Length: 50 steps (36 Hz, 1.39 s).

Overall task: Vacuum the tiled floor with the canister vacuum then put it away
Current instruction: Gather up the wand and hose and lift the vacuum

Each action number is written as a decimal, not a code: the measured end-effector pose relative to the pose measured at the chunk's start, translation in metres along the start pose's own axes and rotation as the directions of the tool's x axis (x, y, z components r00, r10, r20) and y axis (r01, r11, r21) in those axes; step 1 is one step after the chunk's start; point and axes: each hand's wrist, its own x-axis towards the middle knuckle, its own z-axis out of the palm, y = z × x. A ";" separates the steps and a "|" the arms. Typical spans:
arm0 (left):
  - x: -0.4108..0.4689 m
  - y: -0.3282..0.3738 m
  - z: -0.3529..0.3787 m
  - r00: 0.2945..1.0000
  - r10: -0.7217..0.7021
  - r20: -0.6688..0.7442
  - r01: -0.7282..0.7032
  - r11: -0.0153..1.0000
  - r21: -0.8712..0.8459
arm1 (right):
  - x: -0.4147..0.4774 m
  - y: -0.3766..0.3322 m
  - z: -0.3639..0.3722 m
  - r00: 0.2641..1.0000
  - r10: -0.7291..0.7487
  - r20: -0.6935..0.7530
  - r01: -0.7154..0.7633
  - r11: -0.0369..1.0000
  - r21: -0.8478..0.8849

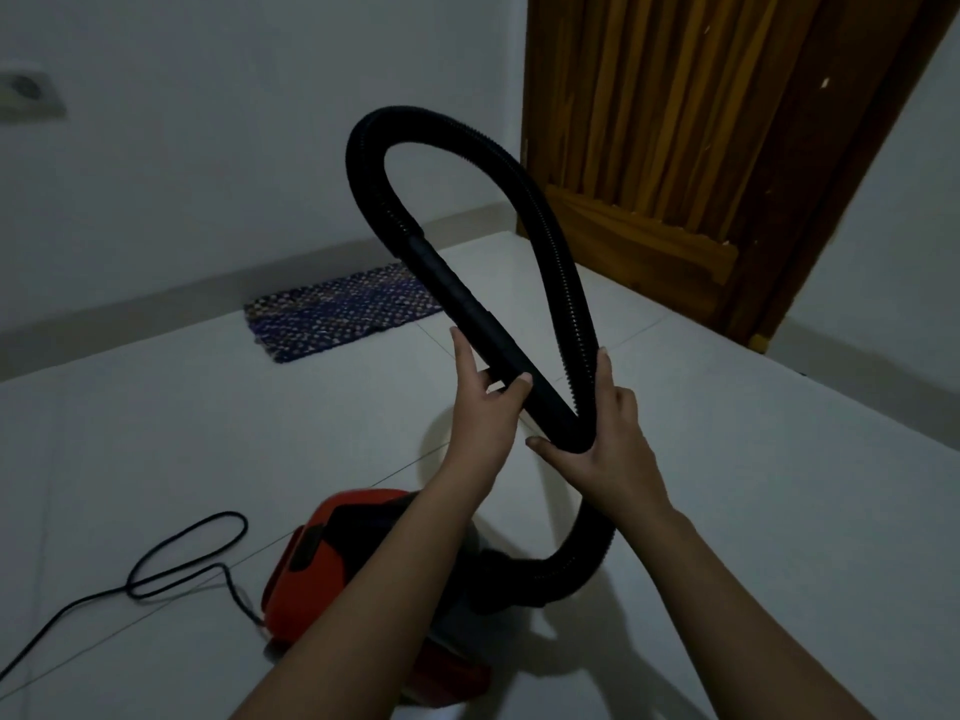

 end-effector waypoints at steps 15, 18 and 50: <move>0.015 -0.005 -0.046 0.997 0.061 -0.052 -0.053 0.988 0.148 | 0.018 -0.009 0.026 0.999 -0.033 0.028 0.036 0.993 -0.112; 0.014 -0.015 -0.096 0.962 0.129 -0.239 -0.077 0.973 0.217 | 0.022 -0.007 0.030 0.999 -0.030 0.027 0.033 0.994 -0.099; -0.041 -0.139 -0.233 0.725 -0.397 -0.563 0.540 0.835 0.106 | 0.034 -0.010 0.057 0.994 -0.106 -0.012 0.105 0.990 -0.090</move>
